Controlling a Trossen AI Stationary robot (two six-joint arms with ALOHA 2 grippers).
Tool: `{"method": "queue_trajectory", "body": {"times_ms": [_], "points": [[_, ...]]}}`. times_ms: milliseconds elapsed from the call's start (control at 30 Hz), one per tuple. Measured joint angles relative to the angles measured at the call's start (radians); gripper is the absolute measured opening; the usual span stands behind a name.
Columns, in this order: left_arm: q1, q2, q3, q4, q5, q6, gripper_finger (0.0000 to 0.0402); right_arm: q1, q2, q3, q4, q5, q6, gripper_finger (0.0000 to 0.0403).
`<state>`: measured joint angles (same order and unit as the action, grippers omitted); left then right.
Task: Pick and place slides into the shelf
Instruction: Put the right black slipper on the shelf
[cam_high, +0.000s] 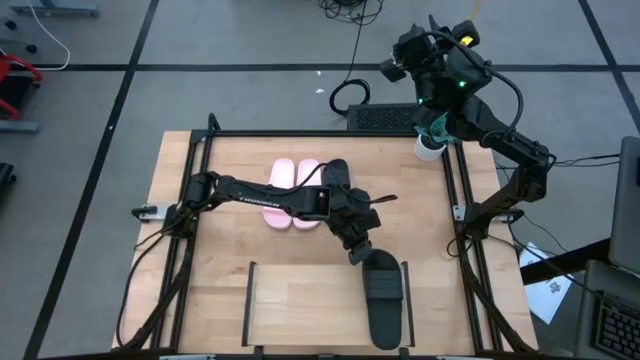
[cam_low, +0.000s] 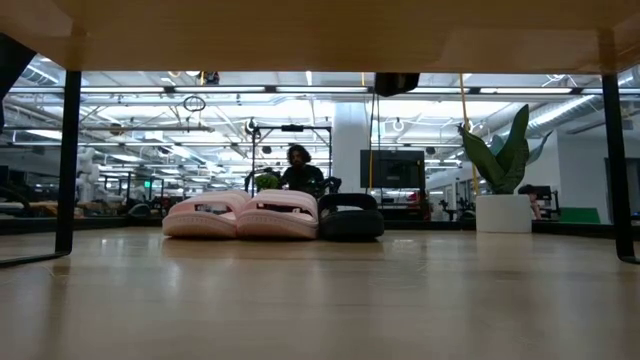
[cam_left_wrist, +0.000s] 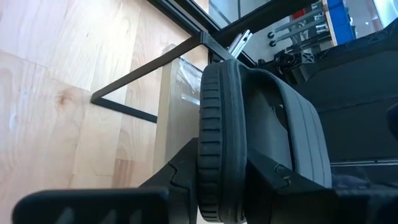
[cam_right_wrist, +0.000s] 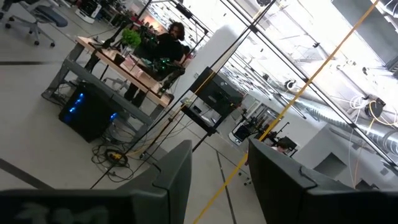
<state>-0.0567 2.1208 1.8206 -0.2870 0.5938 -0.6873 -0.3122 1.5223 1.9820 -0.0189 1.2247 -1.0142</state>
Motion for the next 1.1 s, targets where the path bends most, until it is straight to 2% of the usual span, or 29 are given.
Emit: {"method": "queue_trajectory", "body": {"times_ms": [1100], "points": [[-0.004,0.000,0.000,-0.001,0.008,0.023,0.0084,0.000,0.000,0.000,0.000,0.000,0.000,0.0146]]}}
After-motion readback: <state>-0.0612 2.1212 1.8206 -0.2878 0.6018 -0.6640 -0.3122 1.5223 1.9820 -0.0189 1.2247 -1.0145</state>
